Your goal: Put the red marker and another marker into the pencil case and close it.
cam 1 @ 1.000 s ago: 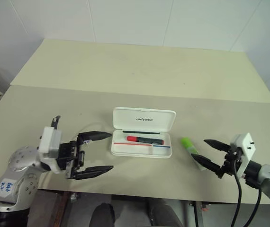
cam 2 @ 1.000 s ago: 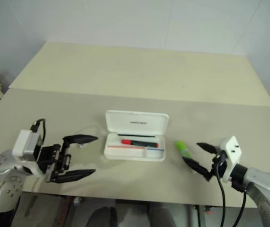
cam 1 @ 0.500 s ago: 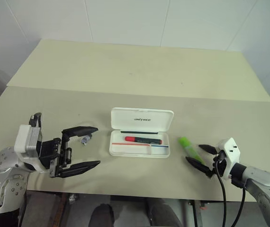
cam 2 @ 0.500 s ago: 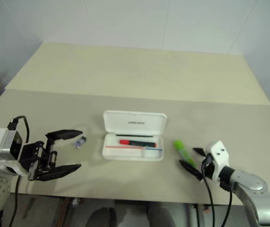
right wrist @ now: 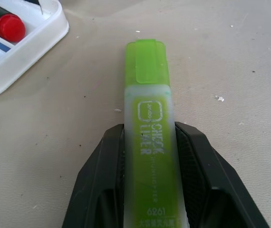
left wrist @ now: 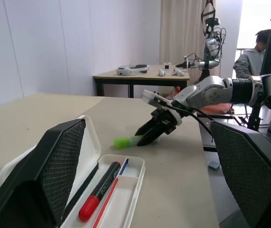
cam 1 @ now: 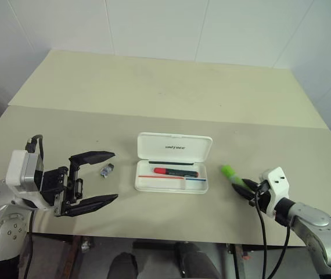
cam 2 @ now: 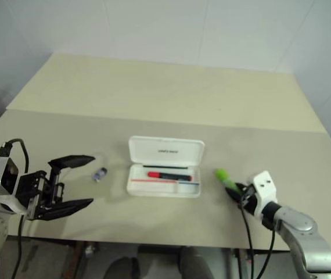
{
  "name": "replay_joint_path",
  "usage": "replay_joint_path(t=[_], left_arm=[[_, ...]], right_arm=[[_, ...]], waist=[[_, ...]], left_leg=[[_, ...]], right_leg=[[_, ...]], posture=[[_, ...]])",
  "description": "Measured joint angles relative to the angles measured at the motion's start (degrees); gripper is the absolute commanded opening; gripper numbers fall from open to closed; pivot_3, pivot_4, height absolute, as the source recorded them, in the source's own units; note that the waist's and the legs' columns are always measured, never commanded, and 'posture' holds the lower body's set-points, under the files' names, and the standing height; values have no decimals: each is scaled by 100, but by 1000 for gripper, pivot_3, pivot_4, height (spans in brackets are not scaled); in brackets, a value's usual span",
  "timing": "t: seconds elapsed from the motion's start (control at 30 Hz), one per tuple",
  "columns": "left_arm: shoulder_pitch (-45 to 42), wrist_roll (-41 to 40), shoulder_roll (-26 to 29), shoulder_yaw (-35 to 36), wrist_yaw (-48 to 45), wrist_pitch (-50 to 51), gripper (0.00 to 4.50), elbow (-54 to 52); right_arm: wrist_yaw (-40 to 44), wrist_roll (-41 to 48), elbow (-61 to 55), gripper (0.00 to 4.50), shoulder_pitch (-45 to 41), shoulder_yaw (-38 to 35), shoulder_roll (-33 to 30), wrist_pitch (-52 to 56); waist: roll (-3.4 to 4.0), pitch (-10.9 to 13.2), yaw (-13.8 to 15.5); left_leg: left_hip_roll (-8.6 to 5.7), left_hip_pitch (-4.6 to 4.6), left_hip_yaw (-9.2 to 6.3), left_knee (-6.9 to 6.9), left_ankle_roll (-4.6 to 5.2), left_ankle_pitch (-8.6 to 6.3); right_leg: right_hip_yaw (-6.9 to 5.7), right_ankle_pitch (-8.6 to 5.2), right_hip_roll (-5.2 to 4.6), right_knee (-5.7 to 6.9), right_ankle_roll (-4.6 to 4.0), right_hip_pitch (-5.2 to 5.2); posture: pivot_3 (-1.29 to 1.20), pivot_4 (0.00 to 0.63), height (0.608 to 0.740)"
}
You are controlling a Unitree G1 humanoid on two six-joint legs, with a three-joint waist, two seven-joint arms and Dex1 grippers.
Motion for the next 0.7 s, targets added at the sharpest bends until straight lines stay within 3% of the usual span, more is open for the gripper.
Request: replay_joint_path(t=[0.27, 0.5, 0.7], left_arm=[[-65, -130, 4, 21, -28, 29, 4500, 138], [-69, -165, 118, 177, -192, 36, 4500, 535], [-84, -151, 184, 293, -359, -44, 4500, 831]], right_arm=[[77, 97, 285, 1117, -460, -155, -70, 29], [921, 1127, -547, 1117, -814, -623, -906, 497], [1500, 1949, -1134, 1117, -953, -736, -1612, 1170]], waist=[[41, 26, -39], [95, 59, -22], [101, 63, -25]], left_leg=[[-2, -10, 3, -11, 8, -6], [0, -53, 1, -19, 2, -18], [12, -54, 4, -17, -2, -30]], right_leg=[[-2, 5, -5, -27, 6, -1], [-2, 12, 10, 28, 105, -75], [-5, -3, 17, 29, 106, -80]], posture=[[0, 150, 740], [0, 150, 740], [0, 150, 740]])
